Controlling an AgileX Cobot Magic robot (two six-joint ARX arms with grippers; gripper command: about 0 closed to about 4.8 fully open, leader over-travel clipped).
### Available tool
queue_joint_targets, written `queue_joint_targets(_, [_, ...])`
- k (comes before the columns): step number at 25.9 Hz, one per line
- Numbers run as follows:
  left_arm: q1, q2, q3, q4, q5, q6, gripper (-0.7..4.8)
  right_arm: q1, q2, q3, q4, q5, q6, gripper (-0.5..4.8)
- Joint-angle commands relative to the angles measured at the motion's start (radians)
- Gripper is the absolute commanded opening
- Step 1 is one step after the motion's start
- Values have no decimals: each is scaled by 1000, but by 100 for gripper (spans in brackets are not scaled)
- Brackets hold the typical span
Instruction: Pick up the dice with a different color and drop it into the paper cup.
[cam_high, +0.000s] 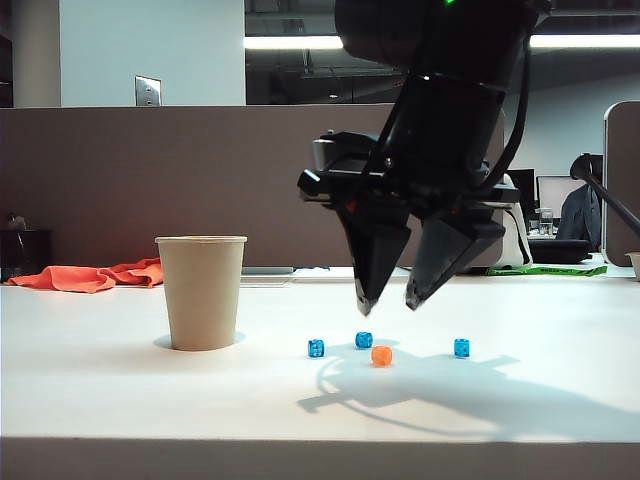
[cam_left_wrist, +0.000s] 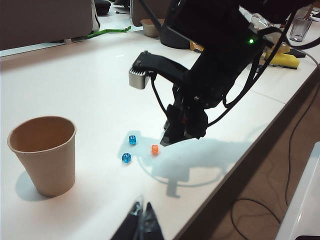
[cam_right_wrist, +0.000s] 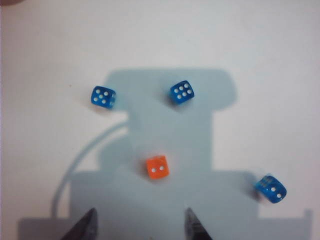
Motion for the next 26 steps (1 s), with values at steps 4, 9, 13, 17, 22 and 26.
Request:
queue_joint_targets(4, [0, 1, 7, 13, 3, -2, -6, 0, 41, 3, 14, -2, 0, 221])
queue_joint_targets(9, [0, 1, 7, 13, 3, -2, -6, 1, 55, 3, 23, -3, 0, 221])
queue_joint_targets(13, [0, 1, 7, 13, 3, -2, -6, 0, 55, 3, 51, -30, 0, 221])
queue_joint_targets(17, [0, 1, 7, 13, 3, -2, -6, 0, 55, 3, 84, -35, 0, 221])
queue_joint_targets(22, [0, 1, 7, 13, 3, -2, -6, -1, 55, 3, 95, -34, 0, 221])
queue_joint_targets(26, [0, 1, 7, 13, 3, -2, -6, -2, 62, 3, 87, -32, 0, 221])
